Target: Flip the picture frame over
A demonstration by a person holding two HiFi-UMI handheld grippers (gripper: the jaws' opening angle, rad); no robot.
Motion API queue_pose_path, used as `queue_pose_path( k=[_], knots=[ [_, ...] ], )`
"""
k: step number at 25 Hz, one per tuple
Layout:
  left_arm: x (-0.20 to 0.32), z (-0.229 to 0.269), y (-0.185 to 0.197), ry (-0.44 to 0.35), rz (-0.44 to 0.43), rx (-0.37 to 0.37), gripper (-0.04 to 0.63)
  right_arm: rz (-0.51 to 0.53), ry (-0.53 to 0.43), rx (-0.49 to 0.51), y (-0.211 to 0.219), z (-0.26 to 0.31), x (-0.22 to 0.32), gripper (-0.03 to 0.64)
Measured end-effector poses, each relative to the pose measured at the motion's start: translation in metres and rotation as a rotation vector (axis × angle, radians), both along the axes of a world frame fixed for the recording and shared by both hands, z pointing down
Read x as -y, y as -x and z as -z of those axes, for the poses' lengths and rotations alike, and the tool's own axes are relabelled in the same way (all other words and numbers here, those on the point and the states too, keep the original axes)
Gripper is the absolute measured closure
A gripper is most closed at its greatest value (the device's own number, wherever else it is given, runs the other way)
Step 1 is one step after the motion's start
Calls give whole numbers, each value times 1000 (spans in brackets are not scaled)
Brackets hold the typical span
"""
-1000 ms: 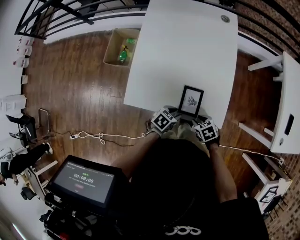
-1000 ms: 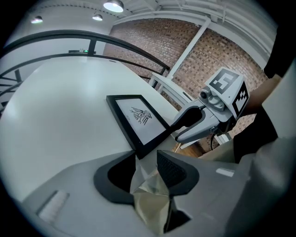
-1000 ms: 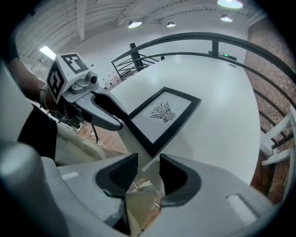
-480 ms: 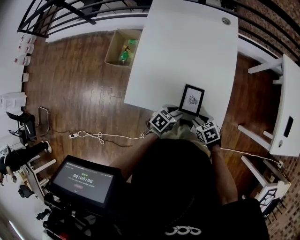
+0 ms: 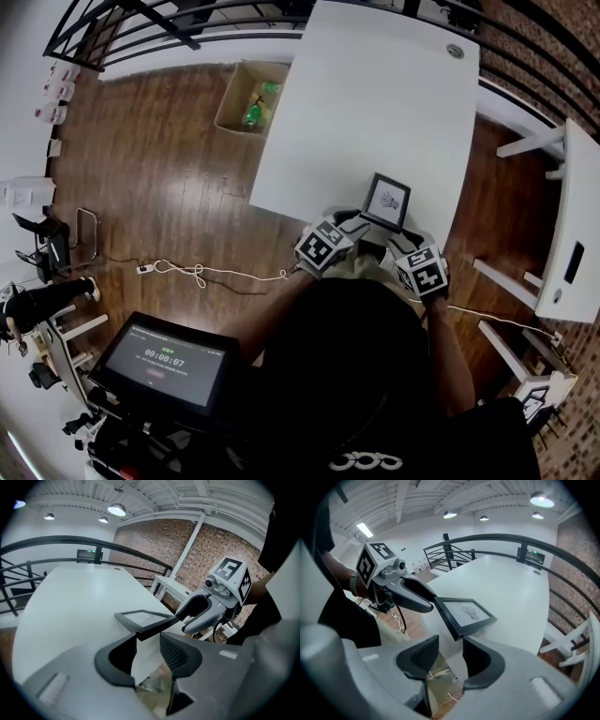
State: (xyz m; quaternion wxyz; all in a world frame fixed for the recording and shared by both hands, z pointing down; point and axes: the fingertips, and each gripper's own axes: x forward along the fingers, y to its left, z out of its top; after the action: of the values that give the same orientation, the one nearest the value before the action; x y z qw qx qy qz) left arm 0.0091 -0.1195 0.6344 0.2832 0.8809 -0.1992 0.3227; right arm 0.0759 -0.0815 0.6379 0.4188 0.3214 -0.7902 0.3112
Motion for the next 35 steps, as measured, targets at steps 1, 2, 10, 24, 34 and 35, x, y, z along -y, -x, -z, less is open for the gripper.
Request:
queue_pose_path(
  k=[1,2,10,24,34,35],
  knots=[
    [1,2,0,-5,3,-3,439,0,-3,0,0,2,2,474],
    [2,4,-1,-8,5,-6,439,-1,-6,0,-1,4,3,474],
    [9,21,-5,-22,32,-31,436,-9,-47,3,-7,17,19,474],
    [-20,52,-18,-48,58,-58,436,10,-65,7,-19,53,-8,474],
    [-17,54,-14,-64,72,-49,436,38,-59,10,-13,54,-8,474],
    [-17,53,-13,-67,73,-48,436,38,-59,11,-13,53,-8,474]
  ],
)
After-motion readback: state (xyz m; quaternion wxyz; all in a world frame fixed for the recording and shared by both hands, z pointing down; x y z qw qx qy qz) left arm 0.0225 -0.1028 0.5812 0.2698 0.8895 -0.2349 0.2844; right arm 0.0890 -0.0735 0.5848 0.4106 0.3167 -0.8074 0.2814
